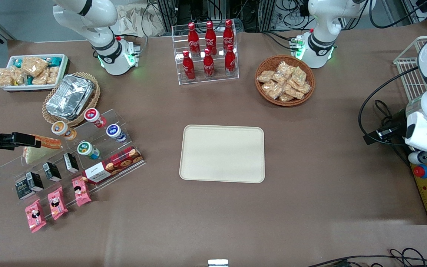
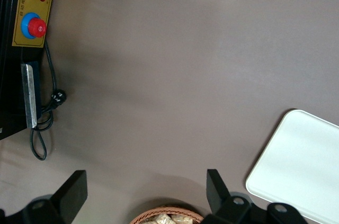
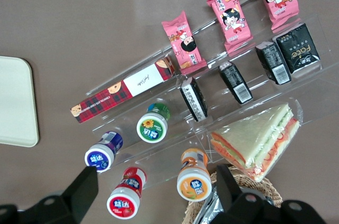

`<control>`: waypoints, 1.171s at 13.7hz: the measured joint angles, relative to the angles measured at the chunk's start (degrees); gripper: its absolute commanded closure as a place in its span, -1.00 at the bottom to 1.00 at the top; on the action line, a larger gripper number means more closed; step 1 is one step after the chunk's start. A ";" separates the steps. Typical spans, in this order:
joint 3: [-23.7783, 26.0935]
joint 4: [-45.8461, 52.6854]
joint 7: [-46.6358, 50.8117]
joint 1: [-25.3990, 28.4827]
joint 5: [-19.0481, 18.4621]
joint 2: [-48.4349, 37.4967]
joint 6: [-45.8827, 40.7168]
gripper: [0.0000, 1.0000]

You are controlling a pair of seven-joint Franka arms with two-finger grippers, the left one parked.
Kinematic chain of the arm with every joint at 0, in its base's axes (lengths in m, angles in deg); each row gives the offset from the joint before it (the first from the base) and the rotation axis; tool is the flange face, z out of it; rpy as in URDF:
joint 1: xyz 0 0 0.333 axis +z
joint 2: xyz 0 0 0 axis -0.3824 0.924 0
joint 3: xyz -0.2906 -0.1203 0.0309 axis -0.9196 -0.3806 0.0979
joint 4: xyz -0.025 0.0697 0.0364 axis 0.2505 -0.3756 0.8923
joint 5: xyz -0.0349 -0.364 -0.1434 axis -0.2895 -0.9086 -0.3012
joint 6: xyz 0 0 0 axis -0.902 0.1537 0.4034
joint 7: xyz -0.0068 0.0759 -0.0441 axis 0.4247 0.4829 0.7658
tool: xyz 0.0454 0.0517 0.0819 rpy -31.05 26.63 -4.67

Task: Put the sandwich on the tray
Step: 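Lower the open right gripper over the wrapped sandwich in the rack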

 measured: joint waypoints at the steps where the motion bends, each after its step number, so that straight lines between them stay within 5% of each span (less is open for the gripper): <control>1: 0.11 0.00 0.00 0.00 0.00 0.00 0.00 -0.99; 10: 0.32 -0.24 6.80 -0.16 -0.09 -0.13 -0.38 -0.99; 16: 0.26 -6.57 12.00 -0.38 -5.74 -2.75 2.79 -0.99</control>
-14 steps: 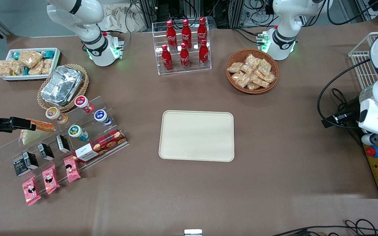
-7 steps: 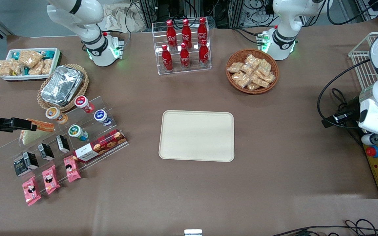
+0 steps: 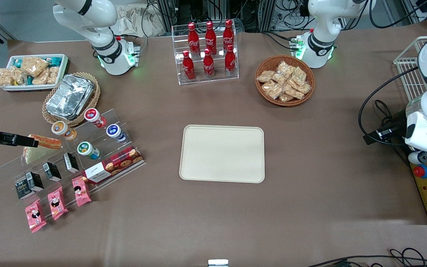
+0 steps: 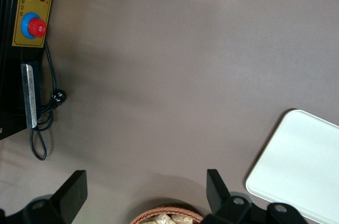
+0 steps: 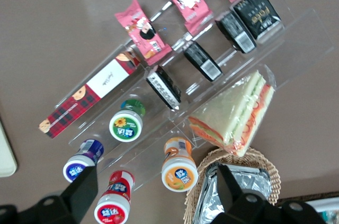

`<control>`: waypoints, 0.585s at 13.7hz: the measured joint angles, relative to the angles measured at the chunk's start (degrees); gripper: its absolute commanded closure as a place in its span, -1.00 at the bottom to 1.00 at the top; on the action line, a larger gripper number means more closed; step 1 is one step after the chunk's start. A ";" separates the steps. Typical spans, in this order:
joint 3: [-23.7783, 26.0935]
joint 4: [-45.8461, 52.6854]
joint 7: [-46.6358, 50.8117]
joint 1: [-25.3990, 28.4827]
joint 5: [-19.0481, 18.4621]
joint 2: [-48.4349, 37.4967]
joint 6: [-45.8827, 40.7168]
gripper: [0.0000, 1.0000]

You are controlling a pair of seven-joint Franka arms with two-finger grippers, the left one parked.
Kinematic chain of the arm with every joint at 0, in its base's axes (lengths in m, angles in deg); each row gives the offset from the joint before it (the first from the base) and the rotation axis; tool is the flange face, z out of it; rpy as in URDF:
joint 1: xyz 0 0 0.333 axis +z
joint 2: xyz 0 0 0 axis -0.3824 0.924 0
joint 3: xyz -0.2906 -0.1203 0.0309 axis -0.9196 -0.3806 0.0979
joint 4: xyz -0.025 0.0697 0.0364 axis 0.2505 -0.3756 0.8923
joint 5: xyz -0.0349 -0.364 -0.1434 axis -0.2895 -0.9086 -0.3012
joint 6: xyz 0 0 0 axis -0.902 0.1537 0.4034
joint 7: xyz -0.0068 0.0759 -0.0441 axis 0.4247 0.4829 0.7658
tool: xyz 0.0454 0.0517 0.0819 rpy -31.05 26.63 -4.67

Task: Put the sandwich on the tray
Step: 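Lower the open right gripper over the wrapped sandwich in the rack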

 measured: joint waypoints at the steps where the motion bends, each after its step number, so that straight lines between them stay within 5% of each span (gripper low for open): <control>1: -0.01 -1.10 0.72 -0.16 -0.26 -0.35 0.33 -0.99; 8: 0.04 -4.17 -0.71 -1.34 -3.33 -1.26 3.10 -0.99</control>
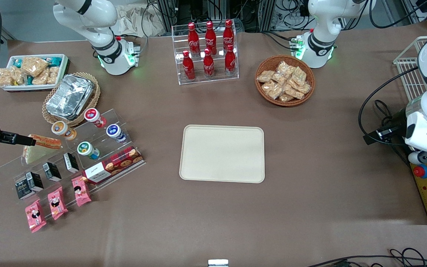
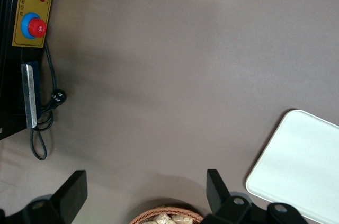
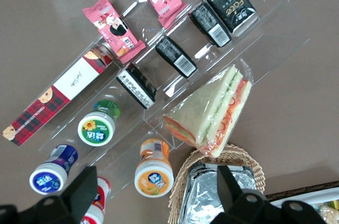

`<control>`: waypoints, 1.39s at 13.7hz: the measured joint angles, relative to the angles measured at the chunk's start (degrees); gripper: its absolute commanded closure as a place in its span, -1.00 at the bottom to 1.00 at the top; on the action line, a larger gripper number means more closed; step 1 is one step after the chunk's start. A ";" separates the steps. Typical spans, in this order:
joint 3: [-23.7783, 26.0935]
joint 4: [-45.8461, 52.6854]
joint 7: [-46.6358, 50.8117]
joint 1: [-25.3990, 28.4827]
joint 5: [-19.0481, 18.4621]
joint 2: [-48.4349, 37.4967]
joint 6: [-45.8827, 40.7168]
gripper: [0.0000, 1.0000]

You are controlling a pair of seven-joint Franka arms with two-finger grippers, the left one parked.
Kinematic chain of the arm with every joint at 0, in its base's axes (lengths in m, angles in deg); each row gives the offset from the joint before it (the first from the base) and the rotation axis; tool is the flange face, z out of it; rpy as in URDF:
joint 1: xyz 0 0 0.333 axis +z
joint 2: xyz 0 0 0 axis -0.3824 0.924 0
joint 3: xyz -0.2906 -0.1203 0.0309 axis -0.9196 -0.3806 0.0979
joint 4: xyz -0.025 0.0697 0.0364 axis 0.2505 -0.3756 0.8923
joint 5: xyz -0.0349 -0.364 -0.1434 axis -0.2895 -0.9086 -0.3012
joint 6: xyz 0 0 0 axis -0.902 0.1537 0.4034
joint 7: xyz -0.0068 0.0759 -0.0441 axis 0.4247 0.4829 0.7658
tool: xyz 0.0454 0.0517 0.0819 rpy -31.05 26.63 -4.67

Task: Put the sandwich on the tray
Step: 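Lower the open right gripper over the wrapped sandwich in the rack, then close the right gripper on the wrapped sandwich and lift it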

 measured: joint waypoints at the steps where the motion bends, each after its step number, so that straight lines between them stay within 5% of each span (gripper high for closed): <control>1: 0.00 -0.35 0.52 0.00 -0.02 -0.15 0.06 -0.99; 19: 0.22 -11.75 21.46 -4.75 0.20 -5.99 4.62 -0.99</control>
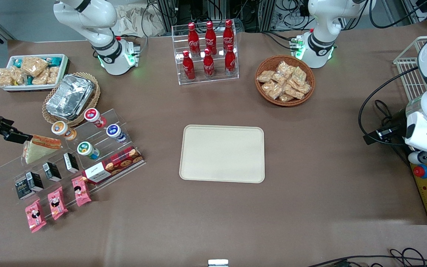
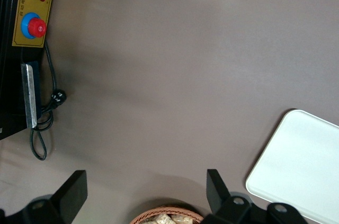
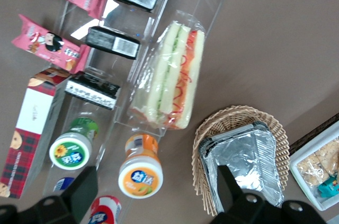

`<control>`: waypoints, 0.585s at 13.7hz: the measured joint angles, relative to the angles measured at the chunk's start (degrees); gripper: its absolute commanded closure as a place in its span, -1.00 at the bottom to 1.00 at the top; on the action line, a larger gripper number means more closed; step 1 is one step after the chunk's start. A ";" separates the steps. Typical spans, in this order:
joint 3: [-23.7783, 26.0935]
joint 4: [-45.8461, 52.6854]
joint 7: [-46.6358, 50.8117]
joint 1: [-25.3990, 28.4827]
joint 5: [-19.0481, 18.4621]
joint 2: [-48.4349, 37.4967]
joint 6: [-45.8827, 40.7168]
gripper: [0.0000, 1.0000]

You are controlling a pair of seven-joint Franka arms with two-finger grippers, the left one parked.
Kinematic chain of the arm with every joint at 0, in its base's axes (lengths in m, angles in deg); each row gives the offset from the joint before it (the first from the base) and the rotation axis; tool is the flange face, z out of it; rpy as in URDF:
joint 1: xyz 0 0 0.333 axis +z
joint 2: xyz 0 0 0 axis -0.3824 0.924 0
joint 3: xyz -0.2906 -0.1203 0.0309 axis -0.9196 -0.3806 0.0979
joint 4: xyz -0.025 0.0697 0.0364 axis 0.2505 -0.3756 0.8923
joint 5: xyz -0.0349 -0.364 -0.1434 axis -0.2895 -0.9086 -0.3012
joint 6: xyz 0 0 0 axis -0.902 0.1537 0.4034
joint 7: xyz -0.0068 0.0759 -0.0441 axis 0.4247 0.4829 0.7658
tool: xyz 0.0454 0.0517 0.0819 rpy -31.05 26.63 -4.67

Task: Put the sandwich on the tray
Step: 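Close the right gripper on the wrapped sandwich and lift it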

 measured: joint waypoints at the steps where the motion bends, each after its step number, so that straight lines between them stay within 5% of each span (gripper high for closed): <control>1: 0.00 -0.19 0.36 -0.14 0.00 0.23 0.27 -0.99; 8: 0.16 -1.65 9.57 -0.14 0.21 3.48 8.63 -0.99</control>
